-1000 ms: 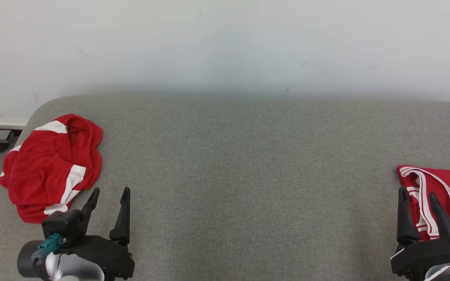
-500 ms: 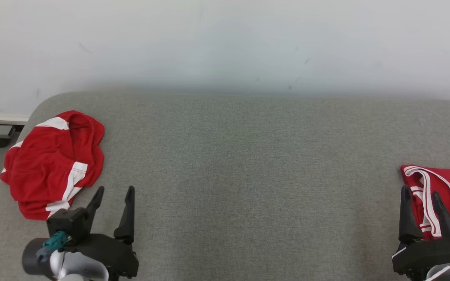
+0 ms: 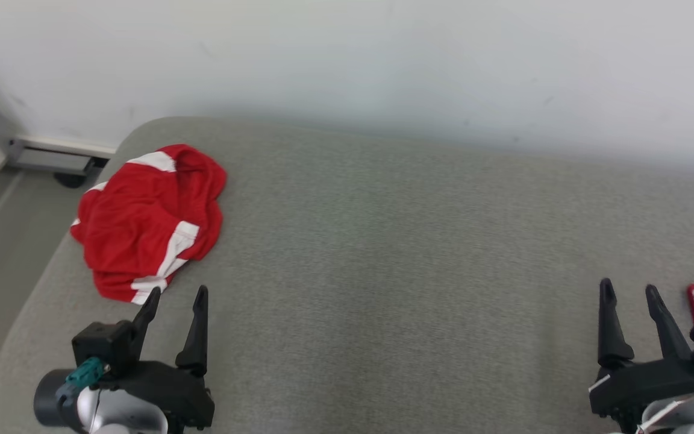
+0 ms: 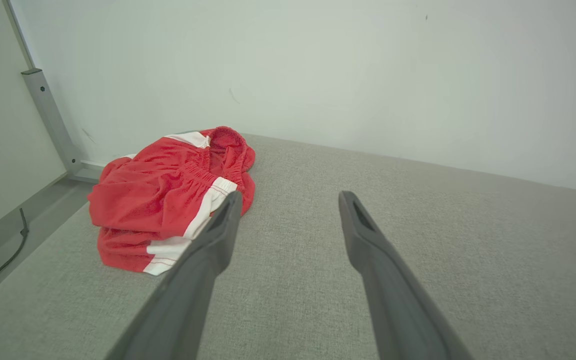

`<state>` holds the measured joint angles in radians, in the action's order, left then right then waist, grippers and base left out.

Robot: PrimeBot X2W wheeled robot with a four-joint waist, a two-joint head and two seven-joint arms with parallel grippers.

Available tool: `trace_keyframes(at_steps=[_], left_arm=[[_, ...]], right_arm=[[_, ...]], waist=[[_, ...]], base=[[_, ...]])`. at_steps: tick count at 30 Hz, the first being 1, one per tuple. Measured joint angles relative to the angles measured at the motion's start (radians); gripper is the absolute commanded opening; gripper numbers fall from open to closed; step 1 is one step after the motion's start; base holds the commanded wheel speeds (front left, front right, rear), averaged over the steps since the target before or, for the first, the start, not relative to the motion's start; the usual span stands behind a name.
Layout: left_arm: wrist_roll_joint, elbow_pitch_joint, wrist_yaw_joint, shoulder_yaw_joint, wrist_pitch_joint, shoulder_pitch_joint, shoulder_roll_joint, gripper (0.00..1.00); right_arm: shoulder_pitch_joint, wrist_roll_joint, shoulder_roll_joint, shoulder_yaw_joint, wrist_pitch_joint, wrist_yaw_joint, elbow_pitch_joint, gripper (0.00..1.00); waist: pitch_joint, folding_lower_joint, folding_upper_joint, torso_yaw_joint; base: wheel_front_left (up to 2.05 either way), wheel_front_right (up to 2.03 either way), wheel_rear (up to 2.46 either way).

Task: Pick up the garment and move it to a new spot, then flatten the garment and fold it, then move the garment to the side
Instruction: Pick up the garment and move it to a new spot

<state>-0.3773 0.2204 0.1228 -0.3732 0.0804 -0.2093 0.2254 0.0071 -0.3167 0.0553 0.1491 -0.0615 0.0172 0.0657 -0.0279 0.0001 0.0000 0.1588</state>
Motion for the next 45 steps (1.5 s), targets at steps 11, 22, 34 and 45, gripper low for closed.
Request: trace_keyframes(at_steps=[11,22,34,45], left_arm=[[0.002,-0.020,0.000,0.040,0.009,0.065,0.008,1.00],[0.008,-0.037,0.000,0.055,0.008,0.067,0.009,1.00],[0.008,-0.044,0.001,0.073,-0.003,0.086,0.012,1.00],[-0.030,0.004,-0.026,0.063,-0.097,-0.012,-0.020,1.00]], right_arm=[[-0.061,0.001,0.000,-0.068,0.017,-0.026,0.050,1.00],[-0.065,0.001,-0.001,-0.092,0.017,-0.026,0.069,1.00],[-0.077,0.002,-0.002,-0.109,0.017,-0.027,0.089,1.00],[-0.046,0.038,0.017,-0.131,0.039,-0.028,-0.005,1.00]], waist=[[-0.001,0.0000,0.0000,0.140],[0.004,0.0000,0.0000,0.300],[0.006,-0.0001,0.0000,0.374],[-0.028,0.0000,0.0000,0.372]], base=[[0.00,0.00,0.00],[0.00,0.00,0.00],[0.00,0.00,0.00],[0.00,0.00,0.00]])
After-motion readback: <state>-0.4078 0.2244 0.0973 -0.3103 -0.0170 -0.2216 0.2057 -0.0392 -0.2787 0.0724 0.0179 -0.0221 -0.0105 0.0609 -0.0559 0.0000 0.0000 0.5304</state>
